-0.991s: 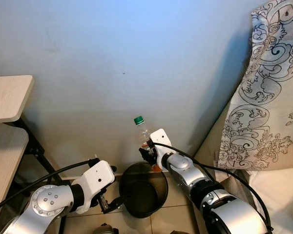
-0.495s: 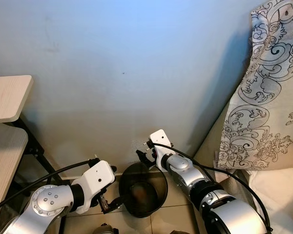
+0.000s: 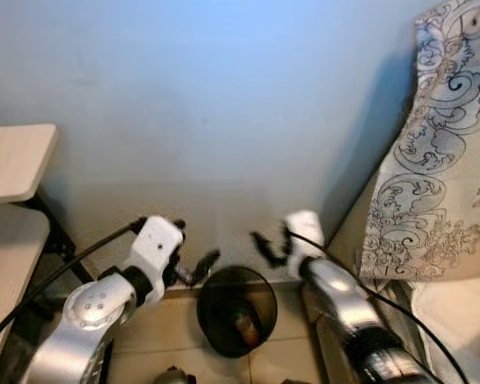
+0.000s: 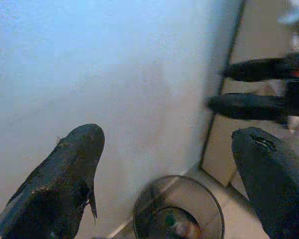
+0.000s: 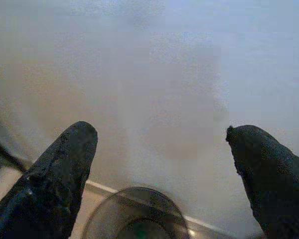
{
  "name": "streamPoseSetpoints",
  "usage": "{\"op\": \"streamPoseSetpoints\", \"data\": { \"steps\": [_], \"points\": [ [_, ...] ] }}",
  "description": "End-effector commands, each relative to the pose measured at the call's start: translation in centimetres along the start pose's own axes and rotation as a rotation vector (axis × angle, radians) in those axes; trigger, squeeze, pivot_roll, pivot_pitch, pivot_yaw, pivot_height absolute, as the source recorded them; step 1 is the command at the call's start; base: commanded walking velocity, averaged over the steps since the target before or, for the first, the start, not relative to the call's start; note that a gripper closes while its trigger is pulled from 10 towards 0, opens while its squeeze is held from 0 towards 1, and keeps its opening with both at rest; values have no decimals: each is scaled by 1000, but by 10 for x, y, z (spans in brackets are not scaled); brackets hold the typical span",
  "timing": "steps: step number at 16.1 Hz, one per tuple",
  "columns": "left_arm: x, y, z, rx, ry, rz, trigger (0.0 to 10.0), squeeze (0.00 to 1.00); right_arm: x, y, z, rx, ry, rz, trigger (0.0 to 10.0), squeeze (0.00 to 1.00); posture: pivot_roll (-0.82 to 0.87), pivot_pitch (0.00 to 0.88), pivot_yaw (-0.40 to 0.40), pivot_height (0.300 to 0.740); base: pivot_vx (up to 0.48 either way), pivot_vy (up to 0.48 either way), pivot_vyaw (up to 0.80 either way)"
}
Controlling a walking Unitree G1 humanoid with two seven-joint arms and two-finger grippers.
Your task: Clean up the room
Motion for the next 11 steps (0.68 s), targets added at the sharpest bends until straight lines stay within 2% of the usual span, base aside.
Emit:
{"op": "streamPoseSetpoints", "data": {
  "steps": [1,2,3,4,5,7,11],
  "points": [
    [0,-3,2,28,-1,-2,10000,0,10,4,-3,-19,26,-21,10000,0,15,1,-23,740,0,0,0],
    [6,-2,8,48,25,-24,10000,0,21,10,-15,-51,66,-10,10000,0,0,0,-11,740,0,0,0],
    [9,-2,9,54,38,-35,10000,0,25,12,-19,-63,81,-3,10000,0,-4,0,-7,740,0,0,0],
    [14,-2,14,84,54,-44,10000,0,44,18,-30,-113,147,39,10000,0,-10,0,-2,740,0,0,0],
    [16,-3,16,104,59,-46,10000,0,52,21,-35,-142,179,60,10000,0,-17,0,4,740,0,0,0],
    [23,-6,22,162,75,-51,10000,0,73,29,-48,-232,252,97,10000,0,-25,0,11,740,0,0,-613],
    [34,-16,23,223,105,-42,10000,0,80,30,-65,-285,251,101,10000,0,-29,0,15,740,0,0,-784]
  ]
}}
Point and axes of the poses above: a point about 5 cm out from each wrist's last joint towards the gripper, its own z axis pointing out of the wrist towards the gripper, its own x axis along the axis of the wrist's last joint, y = z × x, the point moved 6 cm from there along z, pointing out of the wrist towards the gripper, and after that the axes turned 5 degrees about z, right-handed, at the moved point
